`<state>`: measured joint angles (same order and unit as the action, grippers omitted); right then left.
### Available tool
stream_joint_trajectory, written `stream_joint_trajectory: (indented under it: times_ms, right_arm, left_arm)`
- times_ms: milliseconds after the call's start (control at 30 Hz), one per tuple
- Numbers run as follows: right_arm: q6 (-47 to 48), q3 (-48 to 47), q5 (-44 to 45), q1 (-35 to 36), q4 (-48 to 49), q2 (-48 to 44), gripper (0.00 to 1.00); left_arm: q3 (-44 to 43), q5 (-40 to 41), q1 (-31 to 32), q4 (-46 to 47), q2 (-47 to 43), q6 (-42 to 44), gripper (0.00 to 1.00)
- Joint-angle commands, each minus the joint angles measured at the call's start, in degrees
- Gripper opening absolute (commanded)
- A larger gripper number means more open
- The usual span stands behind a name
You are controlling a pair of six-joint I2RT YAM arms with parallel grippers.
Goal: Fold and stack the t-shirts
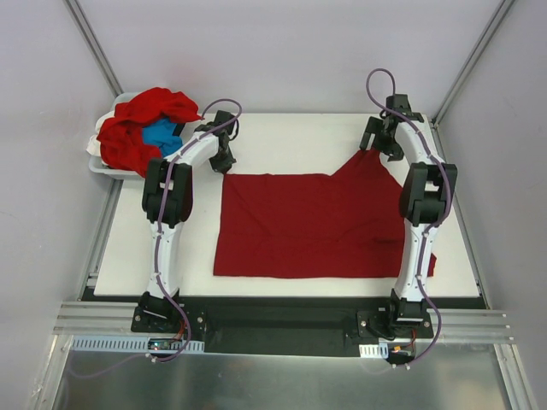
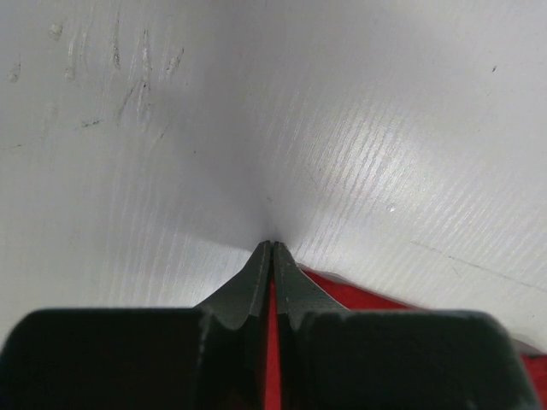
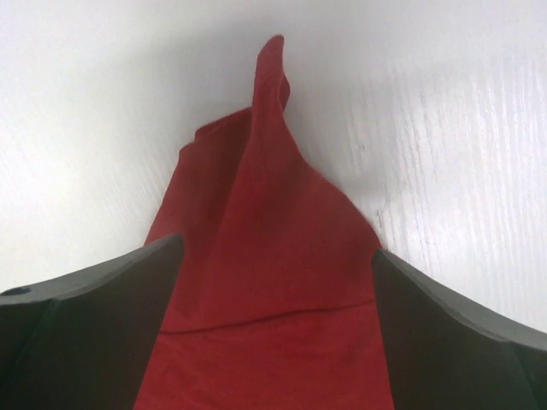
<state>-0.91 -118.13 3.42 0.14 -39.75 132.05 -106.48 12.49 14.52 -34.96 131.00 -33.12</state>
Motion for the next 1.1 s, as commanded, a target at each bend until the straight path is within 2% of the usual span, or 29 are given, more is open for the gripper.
stream_joint_trajectory:
  times_ms: [0,133,267,333,367,467,533,733,800,900,967,1067]
  right_arm:
    - [0.56,-5.08,-0.43,0.12,0.55,2.15,0.96]
    - [0.55,-7.81,0.44,0.12,0.81,4.88,0.99]
    - [0.56,-9.49,4.38,0.03,2.82,5.76,0.95]
    - [0.03,-10.63,5.98,-0.05,2.66,6.29,0.89]
    - [-0.32,-11.68,4.07,0.03,2.13,6.47,0.82]
    - [-1.46,-10.21,0.89,0.03,1.78,6.38,0.71]
    - [-1.9,-9.49,-0.08,0.03,1.52,6.38,0.69]
    - [0.55,-11.94,2.73,0.82,-0.67,-0.46,0.81]
    - [2.21,-13.01,2.38,1.17,-1.82,-5.01,0.89]
    - [2.84,-5.4,2.03,3.01,2.47,-12.05,0.93]
    - [2.23,-2.38,-1.74,3.98,6.16,-12.78,0.93]
    - [1.26,-4.91,-2.63,6.09,3.46,-6.74,0.93]
  left_arm:
    - [-0.13,0.17,-0.37,-1.6,1.54,0.52,0.0]
    - [-0.4,-0.45,-0.37,-1.43,1.19,0.69,0.0]
    - [0.56,-1.06,-0.37,-1.43,0.4,0.96,0.0]
    - [0.74,-0.98,-0.37,-1.43,0.22,1.39,0.0]
    - [1.0,-0.72,-0.37,-1.43,0.05,1.48,0.0]
    - [1.01,-0.71,-0.37,-1.51,-0.31,1.66,0.0]
    - [1.01,-1.06,-0.37,-1.34,-0.39,1.57,0.0]
    - [0.66,-2.3,-0.37,-1.08,-0.66,2.36,0.0]
    - [1.01,-2.56,-0.37,-1.07,-0.92,2.54,0.0]
    - [1.62,-2.73,-0.37,-0.64,-1.36,2.54,0.0]
    - [1.89,-3.0,-0.37,-0.46,-1.19,2.63,0.0]
    - [1.71,-3.7,-0.37,-0.02,-0.92,2.54,0.0]
